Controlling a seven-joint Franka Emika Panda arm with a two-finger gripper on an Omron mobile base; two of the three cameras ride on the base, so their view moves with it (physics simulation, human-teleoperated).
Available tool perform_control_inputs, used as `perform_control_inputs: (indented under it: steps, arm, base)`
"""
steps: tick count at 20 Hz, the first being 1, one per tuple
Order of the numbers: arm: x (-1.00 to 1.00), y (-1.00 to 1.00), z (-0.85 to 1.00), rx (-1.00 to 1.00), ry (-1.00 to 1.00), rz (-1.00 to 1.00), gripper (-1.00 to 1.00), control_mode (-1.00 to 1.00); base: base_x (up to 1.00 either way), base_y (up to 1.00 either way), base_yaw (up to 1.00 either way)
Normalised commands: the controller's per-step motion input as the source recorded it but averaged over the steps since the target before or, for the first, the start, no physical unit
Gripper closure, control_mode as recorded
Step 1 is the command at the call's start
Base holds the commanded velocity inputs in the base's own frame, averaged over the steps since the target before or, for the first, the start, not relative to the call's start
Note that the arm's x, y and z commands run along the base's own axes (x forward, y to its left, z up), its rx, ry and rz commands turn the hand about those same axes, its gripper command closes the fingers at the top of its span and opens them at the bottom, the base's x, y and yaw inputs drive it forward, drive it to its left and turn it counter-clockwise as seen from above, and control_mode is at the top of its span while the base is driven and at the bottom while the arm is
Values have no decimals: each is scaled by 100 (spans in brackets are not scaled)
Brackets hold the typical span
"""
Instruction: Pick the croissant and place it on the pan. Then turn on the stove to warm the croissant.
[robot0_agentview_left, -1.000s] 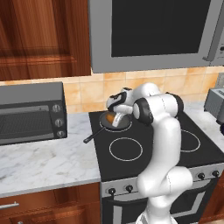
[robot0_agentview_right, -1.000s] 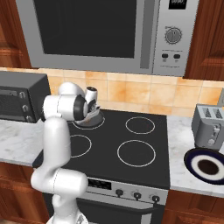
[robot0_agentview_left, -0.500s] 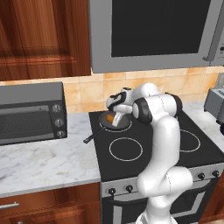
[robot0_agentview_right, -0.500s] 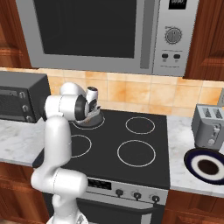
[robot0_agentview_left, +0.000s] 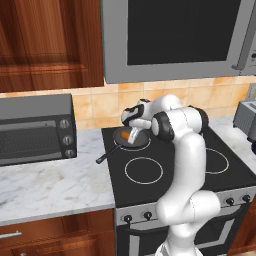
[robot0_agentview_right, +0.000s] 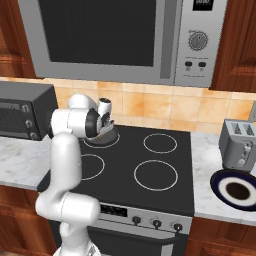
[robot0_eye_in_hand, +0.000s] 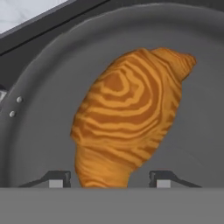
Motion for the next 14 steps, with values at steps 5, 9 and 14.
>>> perform_control_inputs:
  steps: [5, 9, 14]
  arm:
    - [0, 0, 0, 0, -10, 2, -100, -100]
    - [0, 0, 0, 0, -12, 1, -100, -100]
    - [-54, -1, 30, 0, -26, 1, -100, -100]
  base:
    - [0, 0, 0]
    - [0, 0, 0]
    - [0, 0, 0]
